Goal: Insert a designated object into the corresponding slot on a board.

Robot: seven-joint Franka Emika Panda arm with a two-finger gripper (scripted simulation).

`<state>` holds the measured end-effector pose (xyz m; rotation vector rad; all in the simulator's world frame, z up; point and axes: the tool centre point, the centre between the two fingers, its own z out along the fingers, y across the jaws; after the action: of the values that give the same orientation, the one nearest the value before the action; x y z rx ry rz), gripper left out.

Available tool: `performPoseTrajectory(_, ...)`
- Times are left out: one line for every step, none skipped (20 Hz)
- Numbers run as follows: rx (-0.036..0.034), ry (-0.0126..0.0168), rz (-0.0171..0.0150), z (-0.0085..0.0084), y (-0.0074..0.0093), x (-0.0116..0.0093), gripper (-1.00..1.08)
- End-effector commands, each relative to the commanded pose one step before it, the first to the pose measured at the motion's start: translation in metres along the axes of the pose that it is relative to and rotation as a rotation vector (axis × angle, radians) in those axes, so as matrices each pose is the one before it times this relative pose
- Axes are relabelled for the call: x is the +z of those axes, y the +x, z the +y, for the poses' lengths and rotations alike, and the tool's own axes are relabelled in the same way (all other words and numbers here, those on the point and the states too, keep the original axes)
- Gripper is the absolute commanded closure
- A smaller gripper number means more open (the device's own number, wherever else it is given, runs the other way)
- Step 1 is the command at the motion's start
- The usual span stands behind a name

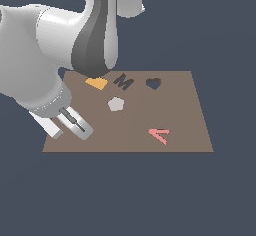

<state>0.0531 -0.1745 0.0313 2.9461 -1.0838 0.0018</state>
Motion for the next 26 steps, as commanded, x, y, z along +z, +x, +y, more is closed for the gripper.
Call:
performPoseTrajectory(0.00055,-0.00581,0.00801,0.00726,0.00604,-0.00353,1.08)
performPoseTrajectory(-0.00033,-0.00458,0.00538,0.00512,0.00411,-0.00228,1.08)
performPoseTrajectory(-0.00024,-0.00566,0.00647,0.00628,0.00495,-0.00274,1.08)
performPoseTrajectory(-0.00002,-0.00678,0.00751,0.00747,0.00574,-0.00317,1.08)
performPoseTrajectory(0.00036,-0.00708,0.00758,0.00775,0.00581,-0.00319,1.08)
performPoseTrajectory(0.00072,-0.00615,0.00639,0.0067,0.00491,-0.00267,1.08)
performPoseTrajectory(0.00102,-0.0051,0.00518,0.00553,0.00399,-0.00215,1.08)
performPoseTrajectory(0.00124,-0.00396,0.00396,0.00431,0.00308,-0.00163,1.08)
performPoseTrajectory(0.00137,-0.00282,0.0028,0.00305,0.00218,-0.00115,1.08)
performPoseTrajectory(0.00133,-0.00157,0.00156,0.00172,0.00124,-0.00064,1.08)
performPoseTrajectory(0.00092,-0.00022,0.00025,0.00028,0.00024,-0.0001,1.08)
performPoseTrajectory(-0.00006,0.00099,-0.00096,-0.001,-0.0007,0.00039,1.08)
performPoseTrajectory(-0.00159,0.00121,-0.00123,-0.0014,-0.00105,0.0005,1.08)
performPoseTrajectory(-0.00282,0.00084,-0.00093,-0.001,-0.00082,0.00037,1.08)
performPoseTrajectory(-0.00408,0.00044,-0.00058,-0.00064,-0.00062,0.00023,1.08)
performPoseTrajectory(-0.00544,0.00021,-0.00041,-0.00044,-0.00054,0.00016,1.08)
performPoseTrajectory(-0.00695,0.00009,-0.00036,-0.00039,-0.00057,0.00014,1.08)
performPoseTrajectory(-0.00852,0.00007,-0.00039,-0.00043,-0.00066,0.00015,1.08)
performPoseTrajectory(-0.01014,0.00012,-0.00049,-0.00054,-0.0008,0.00019,1.08)
performPoseTrajectory(-0.01184,0.00023,-0.00064,-0.00075,-0.00099,0.00025,1.08)
performPoseTrajectory(-0.01348,0.00037,-0.00081,-0.00096,-0.00119,0.00032,1.08)
performPoseTrajectory(-0.01512,0.00051,-0.00096,-0.00118,-0.00137,0.00038,1.08)
performPoseTrajectory(-0.01674,0.00063,-0.00109,-0.00139,-0.00153,0.00043,1.08)
performPoseTrajectory(-0.01835,0.00075,-0.0012,-0.0016,-0.00168,0.00048,1.08)
performPoseTrajectory(-0.01977,0.00085,-0.00128,-0.00177,-0.00179,0.00051,1.08)
performPoseTrajectory(-0.02115,0.00093,-0.00133,-0.00194,-0.00189,0.00054,1.08)
